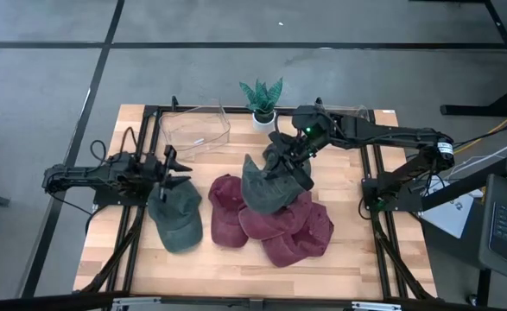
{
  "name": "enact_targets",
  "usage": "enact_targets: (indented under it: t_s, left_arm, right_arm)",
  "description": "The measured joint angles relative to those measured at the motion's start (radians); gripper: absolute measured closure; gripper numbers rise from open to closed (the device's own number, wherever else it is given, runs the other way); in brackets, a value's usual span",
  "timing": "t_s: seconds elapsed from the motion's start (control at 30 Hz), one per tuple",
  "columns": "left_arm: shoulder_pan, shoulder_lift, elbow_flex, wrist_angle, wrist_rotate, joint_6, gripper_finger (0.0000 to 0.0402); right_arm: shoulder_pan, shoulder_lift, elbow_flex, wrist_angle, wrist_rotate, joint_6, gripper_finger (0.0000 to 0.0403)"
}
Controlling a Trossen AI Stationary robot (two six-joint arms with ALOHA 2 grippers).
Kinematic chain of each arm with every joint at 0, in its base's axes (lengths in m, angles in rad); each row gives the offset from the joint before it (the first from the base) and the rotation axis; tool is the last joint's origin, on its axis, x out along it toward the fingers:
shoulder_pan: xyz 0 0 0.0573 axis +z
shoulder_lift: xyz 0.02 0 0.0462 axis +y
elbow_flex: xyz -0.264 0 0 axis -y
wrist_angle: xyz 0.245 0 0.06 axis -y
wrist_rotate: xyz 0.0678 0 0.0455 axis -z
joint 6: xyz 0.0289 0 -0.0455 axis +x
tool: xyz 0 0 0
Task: Pick & Place hat
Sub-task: Put the middle black cap into the left transparent bin
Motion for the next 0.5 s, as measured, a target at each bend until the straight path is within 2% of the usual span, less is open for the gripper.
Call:
enact_targets:
  t_s: [0.17,0.27,0.4,0.5]
  left_arm:
    - [0.0,0.0,0.0,0.091,-0.006,-0.161,0.0286]
    - [0.0,0.0,0.0,0.123,-0.033,-0.15,0.0286]
    - [0.0,0.001,0.0,0.134,-0.122,-0.128,0.0286]
    - [-0.001,0.031,0.0,0.132,-0.123,-0.106,0.0286]
  right_arm:
    - [0.0,0.0,0.0,-0.011,0.0,-0.012,0.039]
    - [0.0,0.0,0.0,-0.011,0.001,-0.016,0.039]
    - [0.0,0.0,0.0,-0.026,0.001,-0.023,0.039]
    - [0.0,0.0,0.0,-0.034,0.002,-0.042,0.039]
